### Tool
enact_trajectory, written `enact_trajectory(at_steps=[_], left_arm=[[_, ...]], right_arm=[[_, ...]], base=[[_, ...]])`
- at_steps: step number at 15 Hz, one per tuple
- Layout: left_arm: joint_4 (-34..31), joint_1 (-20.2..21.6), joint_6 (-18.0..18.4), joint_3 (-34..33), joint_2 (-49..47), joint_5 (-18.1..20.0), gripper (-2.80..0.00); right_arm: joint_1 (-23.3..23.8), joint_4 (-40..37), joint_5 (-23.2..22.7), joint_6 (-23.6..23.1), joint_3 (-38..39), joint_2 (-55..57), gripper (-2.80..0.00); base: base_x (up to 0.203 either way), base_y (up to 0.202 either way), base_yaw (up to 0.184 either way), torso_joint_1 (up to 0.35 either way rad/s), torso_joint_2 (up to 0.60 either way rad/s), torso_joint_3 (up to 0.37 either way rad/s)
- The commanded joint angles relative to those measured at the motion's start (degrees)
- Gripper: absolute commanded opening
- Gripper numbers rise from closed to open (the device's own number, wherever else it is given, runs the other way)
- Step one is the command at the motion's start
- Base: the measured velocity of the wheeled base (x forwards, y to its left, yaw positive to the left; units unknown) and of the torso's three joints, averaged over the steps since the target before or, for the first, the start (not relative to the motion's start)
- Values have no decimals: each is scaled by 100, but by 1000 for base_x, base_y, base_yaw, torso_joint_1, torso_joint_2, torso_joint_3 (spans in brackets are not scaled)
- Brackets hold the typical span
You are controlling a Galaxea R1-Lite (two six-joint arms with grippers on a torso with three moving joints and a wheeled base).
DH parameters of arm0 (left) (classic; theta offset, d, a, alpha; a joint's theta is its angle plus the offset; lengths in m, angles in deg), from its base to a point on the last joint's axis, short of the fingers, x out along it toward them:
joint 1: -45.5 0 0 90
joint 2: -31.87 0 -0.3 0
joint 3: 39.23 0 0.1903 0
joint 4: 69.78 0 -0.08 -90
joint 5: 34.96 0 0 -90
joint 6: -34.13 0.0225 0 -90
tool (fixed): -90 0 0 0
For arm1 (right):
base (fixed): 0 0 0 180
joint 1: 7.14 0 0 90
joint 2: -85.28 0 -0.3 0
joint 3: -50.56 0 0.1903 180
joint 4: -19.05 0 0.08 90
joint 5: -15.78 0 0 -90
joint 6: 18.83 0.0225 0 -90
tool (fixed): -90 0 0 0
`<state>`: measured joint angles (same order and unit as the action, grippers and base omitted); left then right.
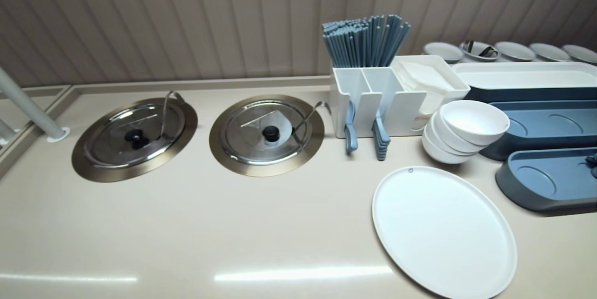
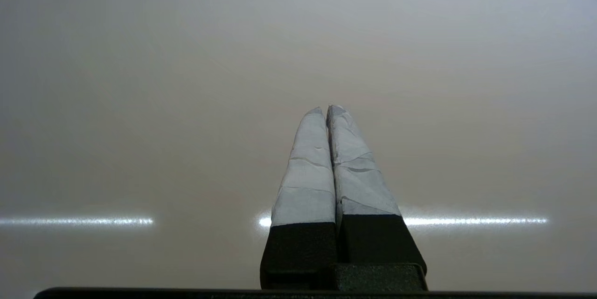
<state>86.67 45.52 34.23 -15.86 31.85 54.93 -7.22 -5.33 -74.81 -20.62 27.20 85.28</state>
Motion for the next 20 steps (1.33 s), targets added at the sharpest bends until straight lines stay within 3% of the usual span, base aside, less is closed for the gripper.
enact_trajectory(at_steps=[1,7,12,16,20], left_arm=[[1,-2,-1,0,2,-6,-280],[1,0,-1,0,2,-6,-280],[1,-2,-1,0,-6,0,-280],[1,1,3,0,2,-6,-280],[1,-1,0,0,2,-6,-280]], right_arm=[[-1,5,-2,-5,9,0,-280],[-1,61,9,-99,-71,14,-280],[6,60,-6,-311,-858,844,-280],[179,58,-56,-494,-2236,2470,-280],[591,-137,-168,-1358,-4361,3901,-280]], base=[[0,0,0,0,0,0],[0,0,0,0,0,0],[0,0,0,0,0,0],[0,0,0,0,0,0],[0,0,0,0,0,0]])
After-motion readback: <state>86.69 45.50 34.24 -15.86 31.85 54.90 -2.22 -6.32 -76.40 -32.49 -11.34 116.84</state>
